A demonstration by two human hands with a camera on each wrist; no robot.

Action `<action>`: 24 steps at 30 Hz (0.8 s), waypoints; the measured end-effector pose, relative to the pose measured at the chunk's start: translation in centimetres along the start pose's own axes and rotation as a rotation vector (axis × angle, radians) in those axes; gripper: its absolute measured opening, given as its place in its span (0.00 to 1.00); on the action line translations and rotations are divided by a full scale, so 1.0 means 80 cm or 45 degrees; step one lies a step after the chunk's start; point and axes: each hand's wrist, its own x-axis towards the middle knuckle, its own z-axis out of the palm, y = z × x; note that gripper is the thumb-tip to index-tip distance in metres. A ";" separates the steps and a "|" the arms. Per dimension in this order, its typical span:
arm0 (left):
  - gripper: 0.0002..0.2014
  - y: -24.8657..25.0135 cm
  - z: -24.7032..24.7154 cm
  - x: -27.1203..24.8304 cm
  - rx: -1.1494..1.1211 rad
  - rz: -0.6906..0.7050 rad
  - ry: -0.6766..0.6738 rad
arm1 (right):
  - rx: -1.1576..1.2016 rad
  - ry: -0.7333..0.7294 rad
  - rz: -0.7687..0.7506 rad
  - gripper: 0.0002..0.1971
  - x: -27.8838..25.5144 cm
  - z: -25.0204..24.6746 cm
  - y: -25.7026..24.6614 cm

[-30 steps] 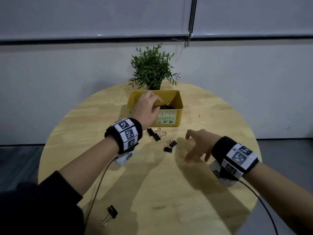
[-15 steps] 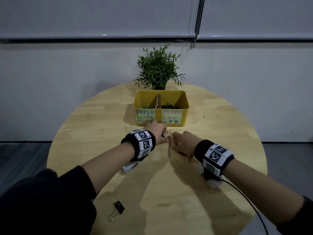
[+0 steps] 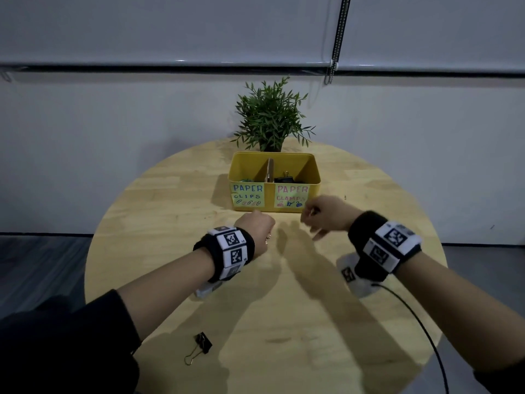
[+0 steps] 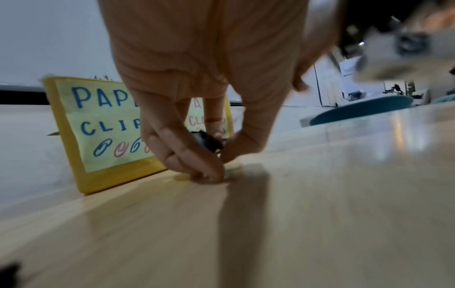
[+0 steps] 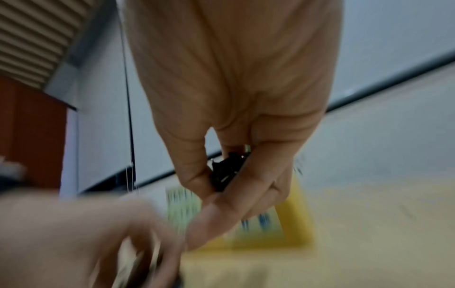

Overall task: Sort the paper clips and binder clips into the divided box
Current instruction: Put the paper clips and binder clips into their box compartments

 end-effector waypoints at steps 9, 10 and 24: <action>0.13 -0.038 -0.048 -0.049 -0.762 -0.041 0.031 | -0.578 0.570 -0.119 0.26 0.057 -0.074 -0.092; 0.13 -0.053 -0.055 -0.062 -0.791 -0.066 0.076 | -0.606 0.663 -0.163 0.25 0.057 -0.063 -0.096; 0.10 -0.101 -0.149 -0.031 -1.046 -0.215 0.781 | -0.985 -0.322 -0.804 0.31 -0.027 0.152 -0.053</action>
